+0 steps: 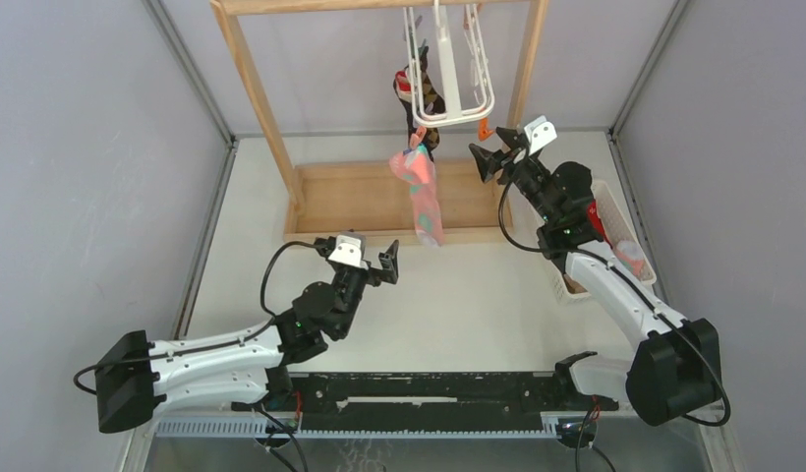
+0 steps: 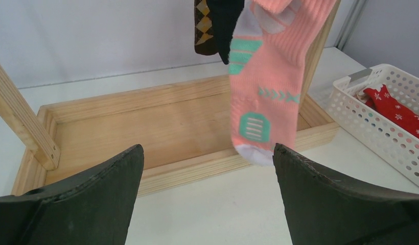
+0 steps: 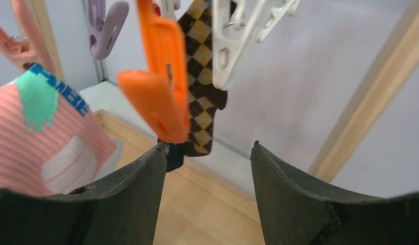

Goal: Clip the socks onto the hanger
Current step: Open the clamp at the hanger.

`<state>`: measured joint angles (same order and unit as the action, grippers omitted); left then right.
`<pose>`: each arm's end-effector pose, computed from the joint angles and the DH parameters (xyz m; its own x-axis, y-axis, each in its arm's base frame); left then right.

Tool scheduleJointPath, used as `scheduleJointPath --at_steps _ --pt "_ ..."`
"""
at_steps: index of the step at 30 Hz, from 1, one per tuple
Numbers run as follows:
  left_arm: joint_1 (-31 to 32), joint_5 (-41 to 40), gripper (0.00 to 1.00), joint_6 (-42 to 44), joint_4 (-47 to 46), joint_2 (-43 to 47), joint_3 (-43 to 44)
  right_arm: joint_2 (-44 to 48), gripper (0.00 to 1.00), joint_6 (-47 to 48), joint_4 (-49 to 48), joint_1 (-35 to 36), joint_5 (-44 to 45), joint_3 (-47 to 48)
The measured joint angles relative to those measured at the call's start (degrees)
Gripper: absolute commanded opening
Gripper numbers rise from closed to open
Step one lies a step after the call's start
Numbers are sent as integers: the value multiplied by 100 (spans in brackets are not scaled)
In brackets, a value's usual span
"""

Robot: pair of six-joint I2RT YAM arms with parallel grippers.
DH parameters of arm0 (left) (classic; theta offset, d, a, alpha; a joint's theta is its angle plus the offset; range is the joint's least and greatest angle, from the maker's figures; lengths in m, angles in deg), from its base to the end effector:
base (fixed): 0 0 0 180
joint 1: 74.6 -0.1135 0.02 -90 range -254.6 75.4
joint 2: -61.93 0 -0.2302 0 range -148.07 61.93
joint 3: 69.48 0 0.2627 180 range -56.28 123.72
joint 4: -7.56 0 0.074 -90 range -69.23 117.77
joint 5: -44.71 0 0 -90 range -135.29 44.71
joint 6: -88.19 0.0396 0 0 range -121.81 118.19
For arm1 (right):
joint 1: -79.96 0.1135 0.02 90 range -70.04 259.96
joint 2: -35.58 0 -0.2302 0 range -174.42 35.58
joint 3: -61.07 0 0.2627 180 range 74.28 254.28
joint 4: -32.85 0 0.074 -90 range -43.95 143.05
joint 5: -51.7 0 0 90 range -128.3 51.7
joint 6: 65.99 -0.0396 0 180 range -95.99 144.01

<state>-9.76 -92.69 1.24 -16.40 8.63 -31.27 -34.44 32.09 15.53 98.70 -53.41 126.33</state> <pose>0.1266 -0.2009 0.2452 0.0816 -0.0890 -0.9927 0.2995 0.9521 -0.0608 0.2928 0.1102 0.3325 0.2814 -0.0478 -0.9584 -0.5167 0.8341 -0.1933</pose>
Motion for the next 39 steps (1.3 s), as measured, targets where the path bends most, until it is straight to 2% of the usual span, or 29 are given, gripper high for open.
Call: scheduleJointPath --at_steps 18,23,30,36,39 --pt "0 15 99 0 4 -251 0 -144 68 -101 -214 129 -407 7" --pt "0 15 99 0 4 -251 0 -144 56 -173 -358 131 -446 17" --pt "0 15 99 2 4 -262 0 -164 48 -343 -544 72 -525 120" --pt "0 17 99 2 7 -321 0 -164 29 -435 -614 15 -603 125" --pt "0 17 99 2 13 -332 0 -164 13 -487 -608 -4 -603 125"
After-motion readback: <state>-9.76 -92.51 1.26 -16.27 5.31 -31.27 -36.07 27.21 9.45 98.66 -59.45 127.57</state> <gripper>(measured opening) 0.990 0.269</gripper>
